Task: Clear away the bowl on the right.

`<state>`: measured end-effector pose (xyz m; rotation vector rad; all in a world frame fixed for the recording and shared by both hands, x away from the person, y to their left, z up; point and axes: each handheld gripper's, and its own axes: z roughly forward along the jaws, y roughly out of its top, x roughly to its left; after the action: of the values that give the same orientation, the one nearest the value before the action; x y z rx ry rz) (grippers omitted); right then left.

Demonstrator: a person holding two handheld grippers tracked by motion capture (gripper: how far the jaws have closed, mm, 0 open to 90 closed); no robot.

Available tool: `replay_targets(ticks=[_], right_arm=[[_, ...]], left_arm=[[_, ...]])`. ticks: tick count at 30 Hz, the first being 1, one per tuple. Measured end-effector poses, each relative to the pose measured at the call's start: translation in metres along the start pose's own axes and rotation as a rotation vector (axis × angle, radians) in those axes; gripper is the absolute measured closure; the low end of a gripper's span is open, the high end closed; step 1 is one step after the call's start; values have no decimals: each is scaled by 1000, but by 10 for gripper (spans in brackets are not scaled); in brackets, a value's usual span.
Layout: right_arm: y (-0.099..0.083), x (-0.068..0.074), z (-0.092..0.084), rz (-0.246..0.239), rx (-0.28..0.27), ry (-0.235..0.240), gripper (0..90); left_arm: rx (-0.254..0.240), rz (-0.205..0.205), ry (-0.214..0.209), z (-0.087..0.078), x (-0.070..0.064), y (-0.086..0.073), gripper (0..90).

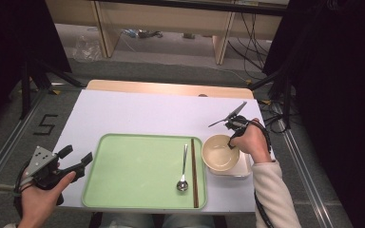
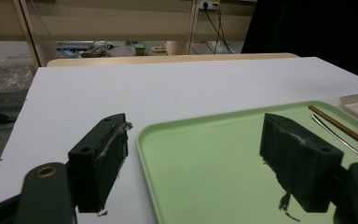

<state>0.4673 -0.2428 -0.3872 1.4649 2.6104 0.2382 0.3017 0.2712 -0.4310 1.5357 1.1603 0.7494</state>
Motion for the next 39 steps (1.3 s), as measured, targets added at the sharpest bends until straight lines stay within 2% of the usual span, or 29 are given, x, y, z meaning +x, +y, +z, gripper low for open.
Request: replay_targets(ticks=[2,3,4,5,7,10,12,15,16,17,18,19,21,25,26,28,32,34,36,39], right_arm=[[0,2,-2,14,-2,4,854],[1,0,-3,-12,-2,10,854],[1,1,-4,-7,2,20,854],[2,0,-4,-24,-7,13,854],[1,2,-4,-6,-12,14,854],[1,3,-4,-9,-25,10,853],[1,5,-6,17,-16,15,854],[2,6,-7,23,-14,19,853],[2,6,-7,21,-17,17,854],[2,4,-7,-10,-31,25,854],[2,4,-7,-12,-34,28,853],[2,6,-7,7,-57,26,853],[3,7,-8,16,-46,25,853],[3,8,-9,5,-56,29,853],[4,7,-8,-19,-62,25,853],[3,10,-8,15,-71,30,853],[5,11,-10,18,-67,34,853],[6,12,-9,0,-61,43,853],[6,15,-10,28,-53,45,853],[7,16,-10,28,-69,53,853]], left_arm=[[1,0,0,0,0,0,229],[0,0,0,0,0,0,229],[1,0,0,0,0,0,229],[1,0,0,0,0,0,229],[0,-1,0,0,0,0,229],[0,1,1,0,0,0,229],[0,0,0,0,0,0,229],[0,1,1,0,0,0,228],[0,2,1,0,0,0,229],[0,0,1,0,0,0,228],[0,1,1,0,0,0,229],[0,1,0,0,0,0,229],[1,-1,0,0,0,0,229],[0,1,0,0,0,0,229],[0,1,0,0,0,0,228],[0,0,0,0,0,0,229],[1,2,0,0,0,0,229],[0,-1,0,0,0,0,229],[0,2,0,0,0,0,229],[-1,2,1,0,0,0,229]])
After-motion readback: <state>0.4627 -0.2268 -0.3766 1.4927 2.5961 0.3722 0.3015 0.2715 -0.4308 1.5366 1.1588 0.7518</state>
